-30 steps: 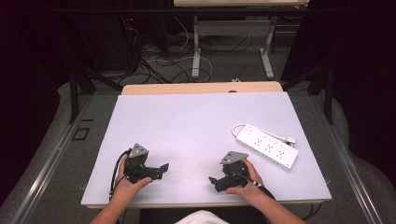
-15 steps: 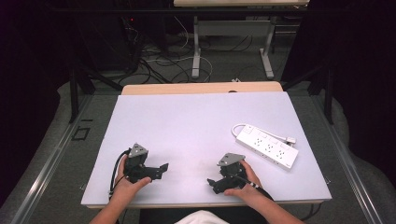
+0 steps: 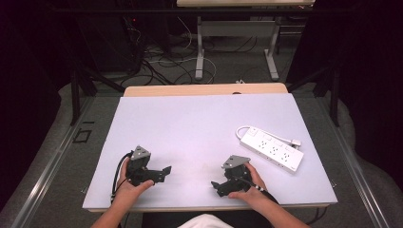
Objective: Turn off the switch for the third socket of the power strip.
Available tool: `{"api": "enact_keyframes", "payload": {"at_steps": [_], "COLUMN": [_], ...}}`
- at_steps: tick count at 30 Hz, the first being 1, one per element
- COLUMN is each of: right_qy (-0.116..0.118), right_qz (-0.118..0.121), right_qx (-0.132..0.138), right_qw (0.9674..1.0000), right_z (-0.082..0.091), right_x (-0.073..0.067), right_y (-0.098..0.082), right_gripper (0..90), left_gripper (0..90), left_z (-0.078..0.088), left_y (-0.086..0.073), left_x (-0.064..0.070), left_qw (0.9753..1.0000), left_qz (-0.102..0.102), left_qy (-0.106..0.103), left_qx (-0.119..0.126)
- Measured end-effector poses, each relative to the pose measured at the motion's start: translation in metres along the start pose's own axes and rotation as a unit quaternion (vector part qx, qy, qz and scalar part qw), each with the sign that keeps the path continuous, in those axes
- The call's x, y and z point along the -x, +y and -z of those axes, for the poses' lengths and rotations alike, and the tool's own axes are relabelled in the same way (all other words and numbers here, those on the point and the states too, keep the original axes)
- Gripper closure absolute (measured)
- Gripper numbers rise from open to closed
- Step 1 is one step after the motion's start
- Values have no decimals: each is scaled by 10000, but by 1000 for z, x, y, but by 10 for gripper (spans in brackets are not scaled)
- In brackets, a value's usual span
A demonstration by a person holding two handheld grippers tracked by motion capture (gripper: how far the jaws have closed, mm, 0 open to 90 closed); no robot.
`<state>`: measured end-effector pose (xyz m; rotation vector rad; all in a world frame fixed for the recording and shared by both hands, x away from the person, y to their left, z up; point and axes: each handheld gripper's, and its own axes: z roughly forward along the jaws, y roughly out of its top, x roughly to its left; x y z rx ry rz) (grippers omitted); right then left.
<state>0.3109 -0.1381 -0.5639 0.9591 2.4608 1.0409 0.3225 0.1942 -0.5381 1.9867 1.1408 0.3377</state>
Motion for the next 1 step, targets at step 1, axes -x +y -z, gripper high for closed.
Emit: {"api": "enact_keyframes", "payload": {"at_steps": [1], "right_qy": [-4], "right_qz": [-9], "right_qx": [94], "right_qw": [10000], "right_z": [-1], "right_x": [0], "right_y": [0], "right_gripper": [0], "left_gripper": [7], "left_z": [0], "left_y": [0], "left_x": [0], "left_qw": [10000], "left_qz": [-9], "left_qy": [-5], "left_qx": [-2]}}
